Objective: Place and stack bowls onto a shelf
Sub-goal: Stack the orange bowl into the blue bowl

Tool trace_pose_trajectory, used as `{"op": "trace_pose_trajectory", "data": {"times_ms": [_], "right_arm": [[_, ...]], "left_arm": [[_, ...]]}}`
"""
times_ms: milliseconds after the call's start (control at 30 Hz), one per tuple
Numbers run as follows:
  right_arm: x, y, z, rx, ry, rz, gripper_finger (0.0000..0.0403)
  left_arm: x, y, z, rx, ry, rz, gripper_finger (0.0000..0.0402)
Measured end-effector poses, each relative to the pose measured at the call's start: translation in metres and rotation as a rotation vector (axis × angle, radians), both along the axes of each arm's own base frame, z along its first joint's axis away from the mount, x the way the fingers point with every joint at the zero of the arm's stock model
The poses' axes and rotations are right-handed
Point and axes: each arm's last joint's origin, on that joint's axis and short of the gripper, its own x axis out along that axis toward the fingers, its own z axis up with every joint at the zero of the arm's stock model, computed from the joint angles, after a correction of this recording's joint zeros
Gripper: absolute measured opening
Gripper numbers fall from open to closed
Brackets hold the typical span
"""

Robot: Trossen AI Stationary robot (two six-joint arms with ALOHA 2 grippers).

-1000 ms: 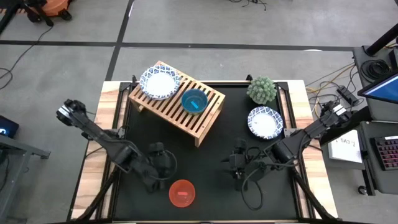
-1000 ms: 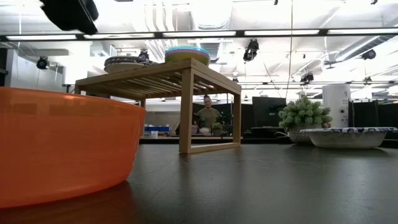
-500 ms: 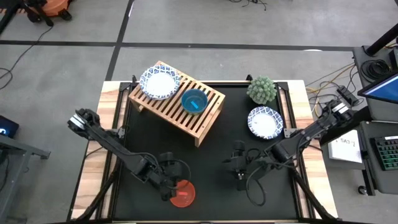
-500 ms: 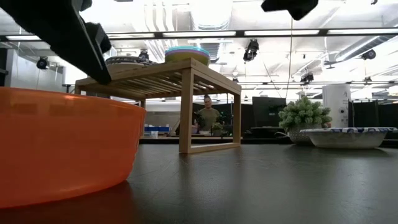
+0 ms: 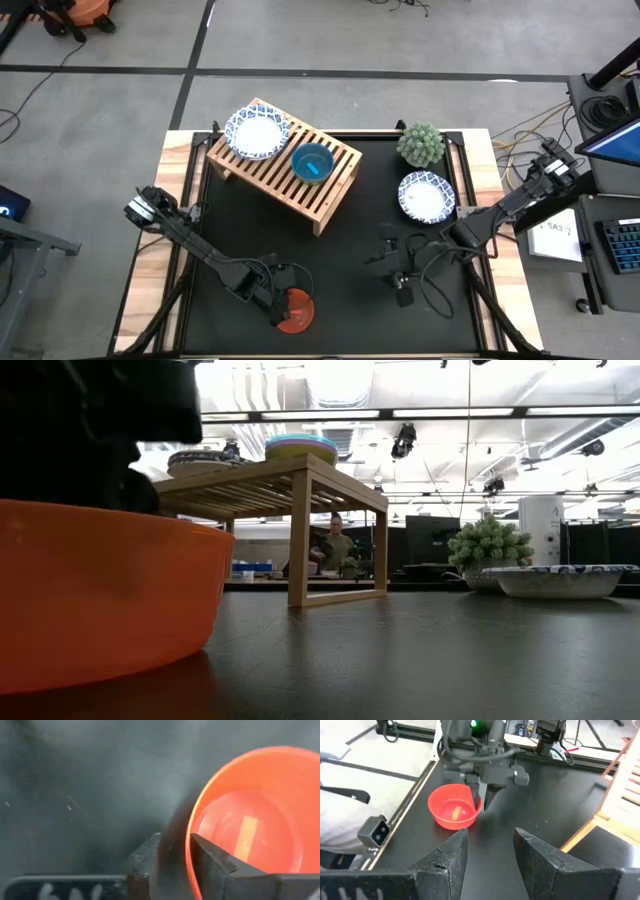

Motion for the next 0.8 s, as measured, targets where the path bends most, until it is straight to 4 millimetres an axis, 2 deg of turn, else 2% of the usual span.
{"op": "trace_pose_trajectory", "data": {"times_ms": [167, 400, 500, 600, 800], "right_arm": [[-0.003, 0.001, 0.003, 0.001, -0.009, 0.011, 0.0148], [-0.003, 0.002, 0.002, -0.006, -0.002, 0.015, 0.0148], [-0.003, 0.002, 0.002, -0.006, -0.002, 0.015, 0.0148], [-0.004, 0.002, 0.001, -0.01, 0.005, 0.018, 0.0148], [-0.005, 0.002, 0.002, -0.012, 0.008, 0.019, 0.0148]], "left_arm": [[-0.001, 0.0, -0.001, -0.015, 0.019, -0.004, 0.0014], [-0.004, 0.006, 0.025, -0.048, -0.04, -0.011, 0.0002], [-0.003, 0.011, 0.05, -0.073, -0.107, -0.026, 0.0001], [-0.004, 0.024, 0.08, -0.089, -0.178, -0.019, 0.0001], [-0.01, 0.076, 0.147, -0.028, -0.315, 0.101, 0.0]]}}
